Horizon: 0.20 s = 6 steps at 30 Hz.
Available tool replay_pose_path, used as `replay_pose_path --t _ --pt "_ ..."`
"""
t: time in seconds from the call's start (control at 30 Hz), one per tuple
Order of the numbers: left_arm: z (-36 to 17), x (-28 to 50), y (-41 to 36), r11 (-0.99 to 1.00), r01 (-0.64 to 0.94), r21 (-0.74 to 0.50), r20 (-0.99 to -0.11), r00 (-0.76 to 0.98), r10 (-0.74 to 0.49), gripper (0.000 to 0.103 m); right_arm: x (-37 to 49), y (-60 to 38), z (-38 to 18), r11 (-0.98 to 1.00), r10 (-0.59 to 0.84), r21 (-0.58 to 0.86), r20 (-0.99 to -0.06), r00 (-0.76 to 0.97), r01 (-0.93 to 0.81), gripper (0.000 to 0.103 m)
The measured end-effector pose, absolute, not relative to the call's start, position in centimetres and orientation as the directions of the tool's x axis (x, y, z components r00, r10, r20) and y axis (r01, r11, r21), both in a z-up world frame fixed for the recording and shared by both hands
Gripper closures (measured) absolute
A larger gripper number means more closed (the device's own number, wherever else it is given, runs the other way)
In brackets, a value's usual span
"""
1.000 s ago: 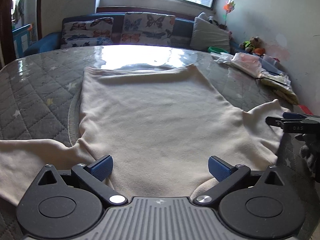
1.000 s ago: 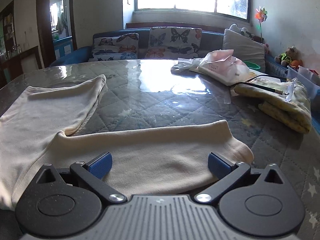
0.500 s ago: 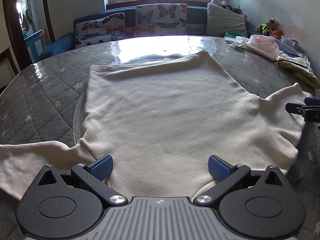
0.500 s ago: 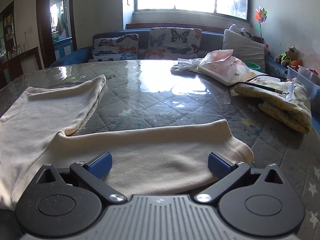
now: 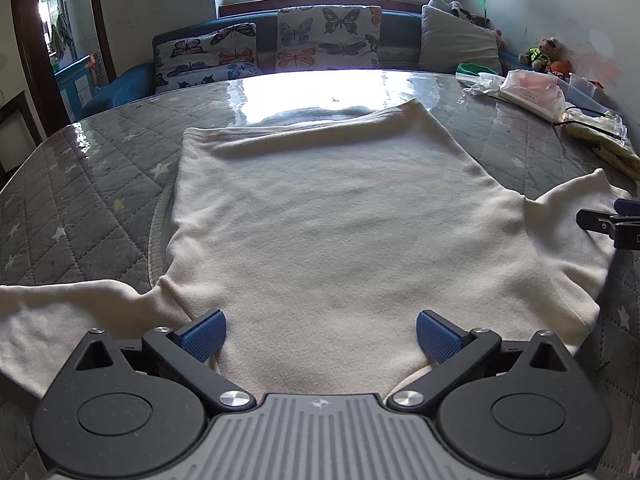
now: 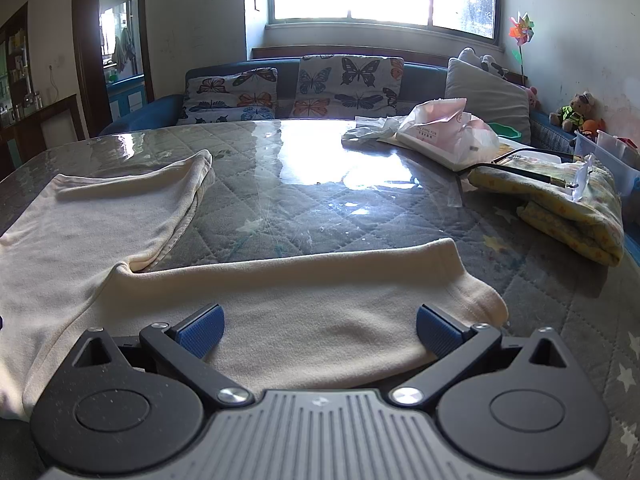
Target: Fold clothes
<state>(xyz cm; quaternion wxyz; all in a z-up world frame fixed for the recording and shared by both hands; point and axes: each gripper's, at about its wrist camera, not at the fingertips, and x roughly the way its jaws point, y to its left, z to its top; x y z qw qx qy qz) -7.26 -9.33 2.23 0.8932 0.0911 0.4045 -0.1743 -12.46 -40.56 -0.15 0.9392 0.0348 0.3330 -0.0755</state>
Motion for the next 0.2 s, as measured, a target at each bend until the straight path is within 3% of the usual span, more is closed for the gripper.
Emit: replay_pose_path --t 0.2 --pt "2.22 -7.19 -9.42 0.925 0.38 0.025 -0.755 0.613 -0.231 0.0 -12.46 -40.56 -0.16 0.986 -0.118 0.016 -0.631 0.767 0.165 0.0"
